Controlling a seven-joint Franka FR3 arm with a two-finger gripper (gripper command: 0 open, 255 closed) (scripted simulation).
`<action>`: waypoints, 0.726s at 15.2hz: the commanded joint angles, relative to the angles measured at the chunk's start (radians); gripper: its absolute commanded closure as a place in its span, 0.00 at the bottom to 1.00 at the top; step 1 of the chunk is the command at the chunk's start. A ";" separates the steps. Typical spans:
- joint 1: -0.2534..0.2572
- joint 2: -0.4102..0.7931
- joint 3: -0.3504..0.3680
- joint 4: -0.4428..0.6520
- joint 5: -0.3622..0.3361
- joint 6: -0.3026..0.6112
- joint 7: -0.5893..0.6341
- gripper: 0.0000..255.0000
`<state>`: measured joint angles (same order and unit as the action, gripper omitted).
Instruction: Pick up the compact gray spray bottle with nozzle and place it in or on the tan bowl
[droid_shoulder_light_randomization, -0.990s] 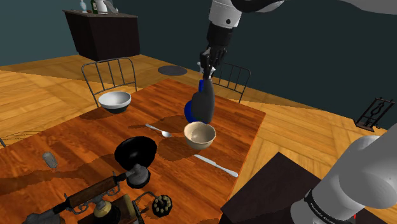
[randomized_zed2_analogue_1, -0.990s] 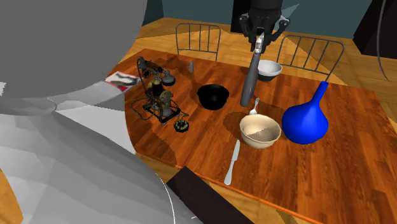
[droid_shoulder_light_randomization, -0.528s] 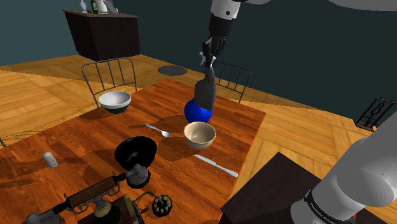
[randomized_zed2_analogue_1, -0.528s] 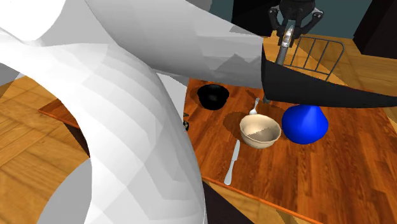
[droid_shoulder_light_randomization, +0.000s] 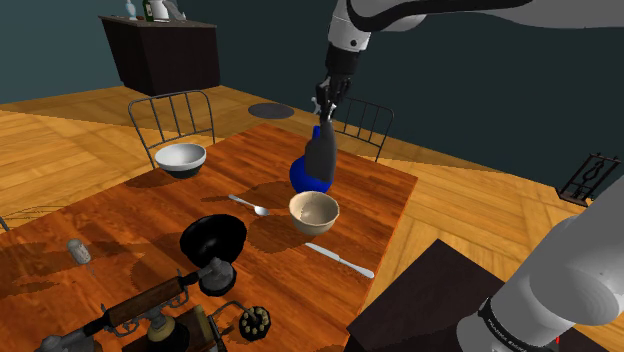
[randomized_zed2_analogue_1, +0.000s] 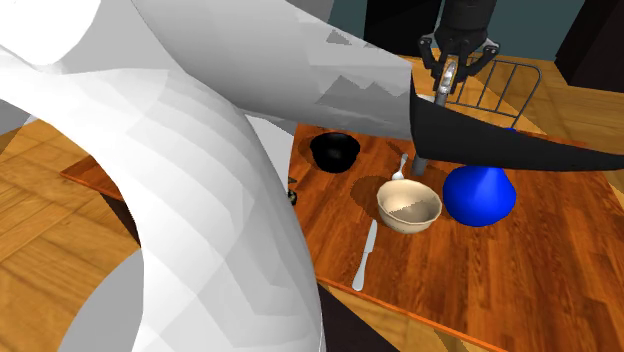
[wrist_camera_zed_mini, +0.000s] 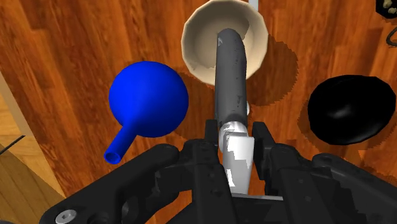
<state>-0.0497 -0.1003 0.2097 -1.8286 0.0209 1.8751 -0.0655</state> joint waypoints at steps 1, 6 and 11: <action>0.000 -0.001 0.000 -0.027 0.000 0.026 0.000 1.00; 0.001 -0.001 0.001 -0.093 0.001 0.093 0.000 1.00; 0.001 0.005 0.002 -0.154 0.000 0.160 0.000 1.00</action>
<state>-0.0489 -0.0965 0.2109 -1.9713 0.0210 2.0216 -0.0666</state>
